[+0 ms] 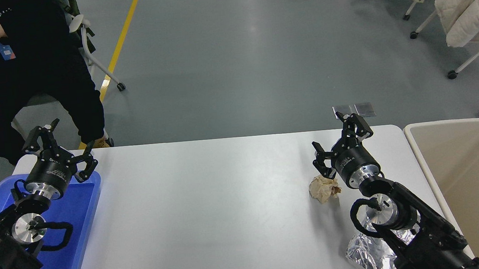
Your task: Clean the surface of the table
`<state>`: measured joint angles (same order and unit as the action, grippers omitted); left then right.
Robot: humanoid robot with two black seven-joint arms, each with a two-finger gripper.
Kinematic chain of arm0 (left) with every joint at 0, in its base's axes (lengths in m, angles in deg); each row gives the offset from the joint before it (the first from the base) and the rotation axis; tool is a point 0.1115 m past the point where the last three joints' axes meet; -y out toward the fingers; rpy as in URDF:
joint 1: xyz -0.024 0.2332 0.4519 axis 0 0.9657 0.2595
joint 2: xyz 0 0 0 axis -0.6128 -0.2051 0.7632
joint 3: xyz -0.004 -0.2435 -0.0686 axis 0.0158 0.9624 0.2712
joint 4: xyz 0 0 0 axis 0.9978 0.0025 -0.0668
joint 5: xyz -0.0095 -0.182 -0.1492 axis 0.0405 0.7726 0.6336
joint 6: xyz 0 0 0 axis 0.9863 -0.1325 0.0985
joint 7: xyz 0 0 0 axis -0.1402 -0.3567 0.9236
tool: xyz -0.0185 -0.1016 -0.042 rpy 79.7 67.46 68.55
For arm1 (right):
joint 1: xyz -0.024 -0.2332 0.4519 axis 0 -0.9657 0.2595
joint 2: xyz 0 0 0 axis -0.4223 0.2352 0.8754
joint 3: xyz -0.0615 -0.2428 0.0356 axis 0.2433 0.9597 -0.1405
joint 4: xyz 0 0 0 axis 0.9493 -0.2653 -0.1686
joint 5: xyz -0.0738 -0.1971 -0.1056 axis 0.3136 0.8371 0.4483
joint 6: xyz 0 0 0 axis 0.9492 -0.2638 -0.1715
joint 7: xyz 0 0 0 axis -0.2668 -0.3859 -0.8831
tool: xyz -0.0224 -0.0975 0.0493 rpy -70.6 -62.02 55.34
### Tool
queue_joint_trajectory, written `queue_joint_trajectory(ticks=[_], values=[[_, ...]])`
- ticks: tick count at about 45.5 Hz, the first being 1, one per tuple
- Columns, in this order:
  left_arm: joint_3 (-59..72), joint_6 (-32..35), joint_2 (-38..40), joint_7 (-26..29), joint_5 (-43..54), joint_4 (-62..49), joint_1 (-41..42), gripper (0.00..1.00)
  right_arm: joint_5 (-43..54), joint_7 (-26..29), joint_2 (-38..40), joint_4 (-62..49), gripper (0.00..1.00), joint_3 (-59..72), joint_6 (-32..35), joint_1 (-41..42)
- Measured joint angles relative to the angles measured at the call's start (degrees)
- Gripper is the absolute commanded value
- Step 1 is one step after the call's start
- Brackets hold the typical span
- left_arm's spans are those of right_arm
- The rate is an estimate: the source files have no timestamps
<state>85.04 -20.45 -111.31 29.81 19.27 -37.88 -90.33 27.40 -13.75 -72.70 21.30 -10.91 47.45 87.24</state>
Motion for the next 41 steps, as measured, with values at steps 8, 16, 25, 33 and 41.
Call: queue_joint_trajectory(ticks=[8, 16, 25, 33, 41], values=[[0.00, 0.00, 0.00, 0.00, 0.00, 0.00, 0.00, 1.00, 2.49, -0.52, -0.31, -0.81, 1.00, -0.01, 0.02, 0.16], [0.00, 0.00, -0.02, 0.00, -0.01, 0.00, 0.00, 1.00, 3.20, -0.83, -0.49, -1.04, 1.00, -0.07, 0.02, 0.39], [0.00, 0.00, -0.03, 0.00, -0.03, 0.00, 0.00, 1.00, 2.03, -0.99, -0.70, -0.85, 1.00, -0.41, 0.35, 0.90], [0.00, 0.00, -0.03, 0.00, -0.03, 0.00, 0.00, 1.00, 1.78, -1.94, -0.57, -0.41, 1.00, -0.71, 1.28, 1.55], [0.00, 0.00, -0.03, 0.00, -0.03, 0.00, 0.00, 1.00, 1.72, -4.31, -0.56, -0.16, 1.00, -0.88, 1.63, 1.80]])
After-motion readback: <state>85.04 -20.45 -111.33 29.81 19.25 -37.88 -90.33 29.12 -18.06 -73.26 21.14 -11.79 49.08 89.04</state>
